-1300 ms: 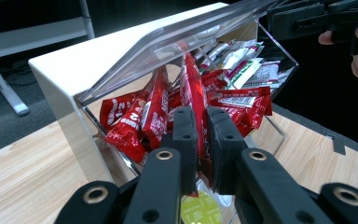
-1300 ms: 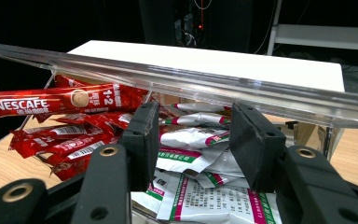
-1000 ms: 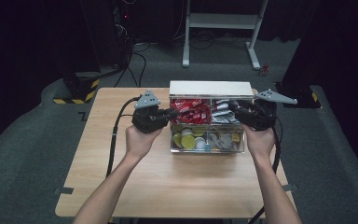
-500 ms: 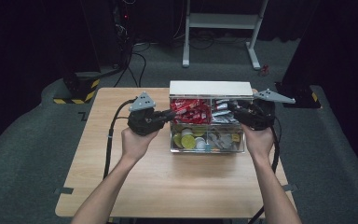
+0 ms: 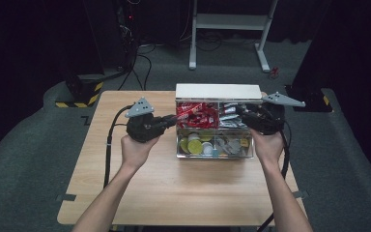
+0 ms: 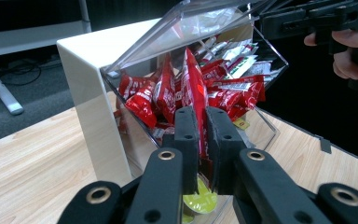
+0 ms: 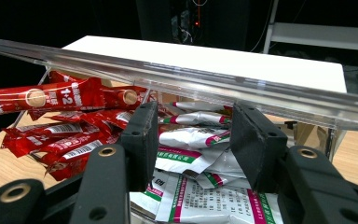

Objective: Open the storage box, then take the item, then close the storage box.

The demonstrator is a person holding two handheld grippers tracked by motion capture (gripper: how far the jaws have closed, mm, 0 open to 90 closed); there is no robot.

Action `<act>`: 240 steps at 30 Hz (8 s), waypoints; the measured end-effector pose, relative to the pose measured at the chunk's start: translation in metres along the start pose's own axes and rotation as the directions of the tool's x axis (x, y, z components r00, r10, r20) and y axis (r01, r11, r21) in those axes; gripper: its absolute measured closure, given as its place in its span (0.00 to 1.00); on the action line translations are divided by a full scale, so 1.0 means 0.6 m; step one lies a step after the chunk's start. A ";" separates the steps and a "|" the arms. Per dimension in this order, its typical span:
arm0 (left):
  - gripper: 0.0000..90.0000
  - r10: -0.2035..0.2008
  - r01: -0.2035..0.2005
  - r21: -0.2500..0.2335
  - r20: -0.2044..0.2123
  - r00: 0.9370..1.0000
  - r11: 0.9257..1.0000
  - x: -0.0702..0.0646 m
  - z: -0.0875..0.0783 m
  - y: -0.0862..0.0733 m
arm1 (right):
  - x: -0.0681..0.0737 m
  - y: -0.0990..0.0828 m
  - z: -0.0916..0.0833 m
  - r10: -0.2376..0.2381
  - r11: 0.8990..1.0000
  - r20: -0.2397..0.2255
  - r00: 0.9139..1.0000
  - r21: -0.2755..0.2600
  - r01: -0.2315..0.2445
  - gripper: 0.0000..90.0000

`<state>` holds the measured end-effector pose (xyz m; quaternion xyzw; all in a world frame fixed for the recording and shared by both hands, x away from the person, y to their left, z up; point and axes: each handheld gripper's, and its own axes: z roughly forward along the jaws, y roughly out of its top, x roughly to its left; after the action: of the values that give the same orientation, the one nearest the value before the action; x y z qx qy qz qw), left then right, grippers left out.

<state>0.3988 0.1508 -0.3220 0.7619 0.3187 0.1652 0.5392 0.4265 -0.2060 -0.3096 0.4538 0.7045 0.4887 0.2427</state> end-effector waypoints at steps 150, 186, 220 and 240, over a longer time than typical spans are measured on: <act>0.93 -0.198 0.184 -0.077 -0.257 0.946 0.980 0.092 -0.117 -0.181 | 0.002 0.003 0.006 -0.003 1.000 0.003 1.000 0.019 0.003 0.57; 0.93 -0.213 0.245 0.074 -0.293 0.932 0.967 0.100 -0.014 -0.259 | 0.004 0.004 0.006 0.001 1.000 0.005 1.000 0.027 -0.001 0.56; 0.91 -0.195 0.264 0.183 -0.324 0.926 0.947 0.099 0.034 -0.305 | 0.004 0.002 0.008 0.005 1.000 -0.010 1.000 0.030 -0.005 0.56; 0.60 -0.193 0.262 0.190 -0.317 0.929 0.946 0.093 0.018 -0.299 | 0.005 -0.001 0.007 0.007 0.999 -0.008 1.000 0.040 -0.007 0.55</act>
<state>0.3915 0.2187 -0.4975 0.7434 0.4989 0.1749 0.4097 0.4283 -0.2011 -0.3115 0.4590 0.7135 0.4773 0.2291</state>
